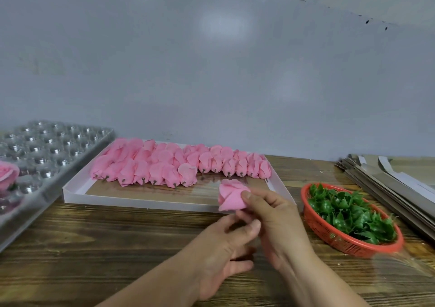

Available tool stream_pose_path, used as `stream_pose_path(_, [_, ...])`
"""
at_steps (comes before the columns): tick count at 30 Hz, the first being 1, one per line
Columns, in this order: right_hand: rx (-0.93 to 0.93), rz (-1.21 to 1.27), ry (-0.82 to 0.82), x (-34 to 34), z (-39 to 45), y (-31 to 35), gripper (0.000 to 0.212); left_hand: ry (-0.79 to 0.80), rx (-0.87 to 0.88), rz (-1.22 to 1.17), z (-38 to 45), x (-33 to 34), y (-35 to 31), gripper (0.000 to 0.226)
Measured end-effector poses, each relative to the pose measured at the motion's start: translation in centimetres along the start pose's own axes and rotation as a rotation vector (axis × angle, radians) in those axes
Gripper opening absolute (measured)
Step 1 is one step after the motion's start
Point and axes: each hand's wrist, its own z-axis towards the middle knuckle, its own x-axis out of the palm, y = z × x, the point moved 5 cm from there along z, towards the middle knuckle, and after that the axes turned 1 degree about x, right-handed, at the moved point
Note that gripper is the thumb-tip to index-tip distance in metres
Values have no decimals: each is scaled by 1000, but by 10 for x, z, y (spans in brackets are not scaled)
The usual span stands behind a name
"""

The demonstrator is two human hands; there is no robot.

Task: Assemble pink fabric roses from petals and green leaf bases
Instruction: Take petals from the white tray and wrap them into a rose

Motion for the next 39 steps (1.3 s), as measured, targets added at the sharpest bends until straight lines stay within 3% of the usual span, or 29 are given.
stream_pose_path(6, [135, 108, 77, 15, -7, -20, 38, 26, 169, -255, 0, -12, -19, 28])
stream_pose_path(9, [132, 160, 57, 14, -4, -23, 31, 62, 177, -376, 1, -11, -25, 19])
stream_pose_path(12, [134, 167, 63, 15, -4, -28, 22, 39, 190, -377, 0, -13, -32, 27])
stream_pose_path(17, [129, 32, 111, 20, -10, -32, 20, -142, 183, -340, 3, -25, -36, 56])
stream_pose_path(21, [-123, -225, 165, 20, -12, -15, 11, -148, 138, -455, 4, -32, -37, 59])
stream_pose_path(26, [-460, -618, 190, 23, -17, -6, 32, -126, 70, -600, 4, -33, -36, 51])
stream_pose_path(31, [-1062, -1142, 243, 33, -31, 1, 30, -130, 6, -620, 3, -30, -34, 49])
stream_pose_path(36, [-1178, -1387, 256, 40, -35, -2, 23, -134, -38, -583, 3, -33, -31, 43])
stream_pose_path(39, [-1008, -1257, 217, 36, -30, -4, 17, -94, 13, -568, 3, -30, -33, 54])
